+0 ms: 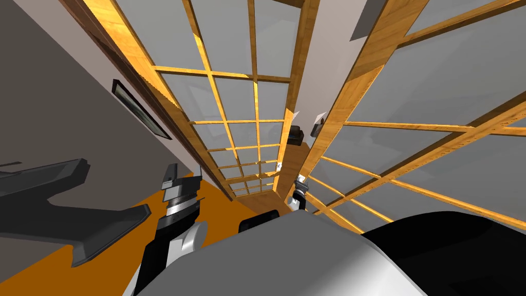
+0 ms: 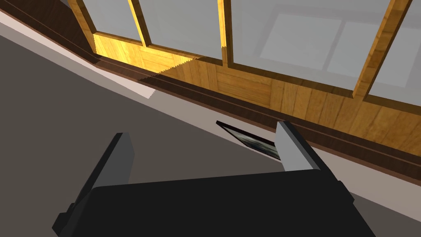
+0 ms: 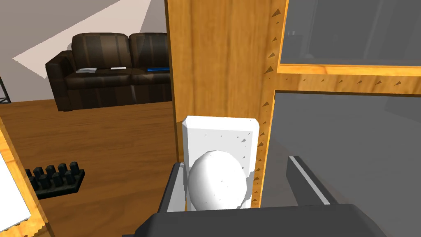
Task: Push the door open
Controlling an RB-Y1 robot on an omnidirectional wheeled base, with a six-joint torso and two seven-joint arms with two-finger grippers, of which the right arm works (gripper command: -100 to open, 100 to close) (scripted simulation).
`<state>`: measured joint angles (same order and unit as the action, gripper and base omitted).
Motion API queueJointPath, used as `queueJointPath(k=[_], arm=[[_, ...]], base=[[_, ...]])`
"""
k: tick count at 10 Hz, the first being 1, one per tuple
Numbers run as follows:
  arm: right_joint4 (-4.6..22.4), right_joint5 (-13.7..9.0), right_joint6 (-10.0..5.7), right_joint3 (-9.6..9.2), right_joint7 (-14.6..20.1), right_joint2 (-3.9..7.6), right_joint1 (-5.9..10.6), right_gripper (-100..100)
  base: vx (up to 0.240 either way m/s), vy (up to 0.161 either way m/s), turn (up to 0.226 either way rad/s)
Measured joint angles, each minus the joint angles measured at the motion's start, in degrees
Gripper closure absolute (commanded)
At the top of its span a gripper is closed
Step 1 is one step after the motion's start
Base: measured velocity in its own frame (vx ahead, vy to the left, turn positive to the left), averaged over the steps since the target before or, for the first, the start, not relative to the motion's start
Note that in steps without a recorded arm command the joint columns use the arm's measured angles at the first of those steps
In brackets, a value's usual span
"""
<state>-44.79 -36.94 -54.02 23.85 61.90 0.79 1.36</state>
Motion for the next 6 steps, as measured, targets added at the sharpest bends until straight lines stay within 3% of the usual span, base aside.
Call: queueJointPath(k=[3, 4, 6], arm=[[2.13, -1.27, -1.33, 1.84, -0.46, -0.06, 1.47, 100], [4.37, -1.81, -2.27, 2.65, -0.43, 0.26, 2.85, 100], [3.49, -2.47, -2.17, 3.61, -1.15, -0.21, 2.81, 100]], base=[[0.058, -0.046, 0.048], [0.056, -0.040, 0.033], [0.052, -0.043, 0.058]])
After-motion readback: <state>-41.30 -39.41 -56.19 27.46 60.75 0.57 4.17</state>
